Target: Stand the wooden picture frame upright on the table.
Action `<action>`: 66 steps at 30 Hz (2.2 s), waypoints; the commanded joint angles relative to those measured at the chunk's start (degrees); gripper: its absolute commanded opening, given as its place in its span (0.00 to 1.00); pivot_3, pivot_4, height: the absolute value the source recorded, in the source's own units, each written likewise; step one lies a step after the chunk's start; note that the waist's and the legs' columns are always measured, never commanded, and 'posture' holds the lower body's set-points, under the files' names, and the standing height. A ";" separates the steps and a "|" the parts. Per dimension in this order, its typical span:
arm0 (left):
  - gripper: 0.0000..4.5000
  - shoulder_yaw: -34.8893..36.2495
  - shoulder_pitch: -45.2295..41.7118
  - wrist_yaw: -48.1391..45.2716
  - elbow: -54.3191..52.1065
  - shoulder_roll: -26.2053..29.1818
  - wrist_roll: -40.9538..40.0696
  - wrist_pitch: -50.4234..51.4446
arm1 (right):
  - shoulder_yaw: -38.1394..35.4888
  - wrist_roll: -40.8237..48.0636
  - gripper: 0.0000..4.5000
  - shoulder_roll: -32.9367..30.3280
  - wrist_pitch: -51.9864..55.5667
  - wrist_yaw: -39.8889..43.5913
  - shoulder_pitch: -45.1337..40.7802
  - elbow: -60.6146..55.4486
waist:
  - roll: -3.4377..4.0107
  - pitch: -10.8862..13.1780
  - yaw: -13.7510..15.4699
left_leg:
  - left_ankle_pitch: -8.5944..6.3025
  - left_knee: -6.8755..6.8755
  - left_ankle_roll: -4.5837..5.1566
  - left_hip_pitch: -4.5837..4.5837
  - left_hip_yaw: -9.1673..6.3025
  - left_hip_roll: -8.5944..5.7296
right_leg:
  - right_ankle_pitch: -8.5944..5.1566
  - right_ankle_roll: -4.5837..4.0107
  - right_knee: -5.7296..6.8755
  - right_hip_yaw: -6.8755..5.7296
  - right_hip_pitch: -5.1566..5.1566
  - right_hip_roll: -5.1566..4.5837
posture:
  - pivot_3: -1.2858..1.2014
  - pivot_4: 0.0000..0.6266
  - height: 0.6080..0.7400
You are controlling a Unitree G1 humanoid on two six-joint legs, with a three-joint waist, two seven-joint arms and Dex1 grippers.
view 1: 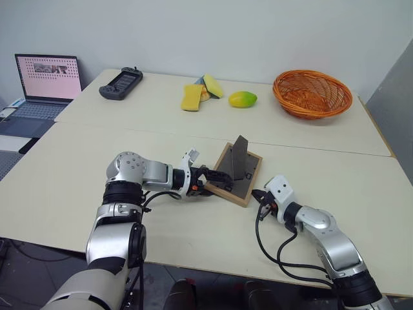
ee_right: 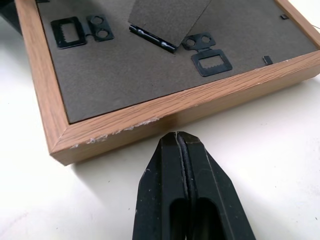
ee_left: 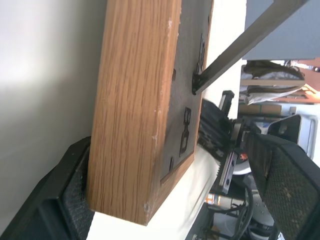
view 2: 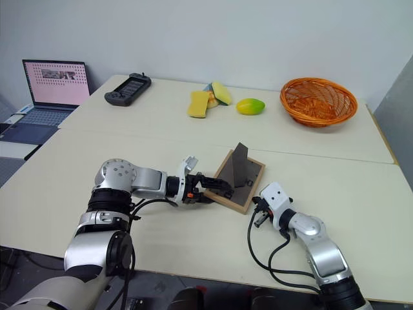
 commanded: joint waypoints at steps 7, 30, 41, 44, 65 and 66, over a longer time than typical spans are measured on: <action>1.00 -2.87 -1.38 -7.24 2.84 0.21 7.45 -3.06 | -1.20 0.54 0.00 -0.28 0.32 -0.49 0.68 -2.34 | 0.00 0.00 0.00 | 0.00 0.00 0.00 0.00 0.00 0.00 | 0.00 0.00 -0.01 0.00 0.01 0.00 | 0.52 0.24 1.00; 0.41 0.01 -2.62 -12.88 3.83 -0.91 12.85 -2.70 | -1.24 0.57 0.00 -0.23 0.69 -0.74 0.81 -2.67 | -0.01 0.02 -0.02 | 0.00 -0.02 0.00 -0.02 0.00 0.00 | -0.01 0.01 0.00 0.00 -0.03 0.00 | 0.52 0.24 1.00; 0.29 -0.79 -3.14 -15.24 2.86 -1.14 14.15 -1.89 | -1.55 0.63 0.00 -0.02 0.61 -0.96 0.57 -2.32 | -0.02 0.03 -0.01 | 0.00 -0.02 0.01 -0.02 0.00 0.00 | -0.01 0.01 -0.01 0.00 -0.02 0.00 | 0.52 0.24 1.00; 0.29 -1.55 -3.03 -16.82 1.55 -0.70 14.34 -3.02 | -1.79 0.63 0.00 -0.24 0.36 -0.88 0.67 -2.06 | -0.02 0.03 -0.01 | 0.00 -0.02 0.00 -0.02 0.00 0.00 | -0.01 0.01 -0.01 0.00 -0.02 0.00 | 0.52 0.24 1.00; 0.29 0.83 -10.27 -27.88 -0.50 4.83 13.18 -10.46 | -7.27 1.81 0.00 -10.48 -6.72 5.33 0.56 5.12 | -0.07 0.27 0.01 | 0.00 -0.13 0.01 -0.12 0.03 0.00 | -0.01 0.01 -0.05 0.01 -0.16 0.01 | 0.52 0.24 1.00; 0.29 2.05 -10.14 -26.92 -1.77 4.56 12.32 -8.25 | -7.22 1.70 0.00 -10.68 -7.25 5.47 0.55 5.37 | -0.07 0.28 0.00 | 0.00 -0.13 0.01 -0.12 0.03 0.00 | -0.01 0.01 -0.04 0.01 -0.16 0.01 | 0.52 0.24 1.00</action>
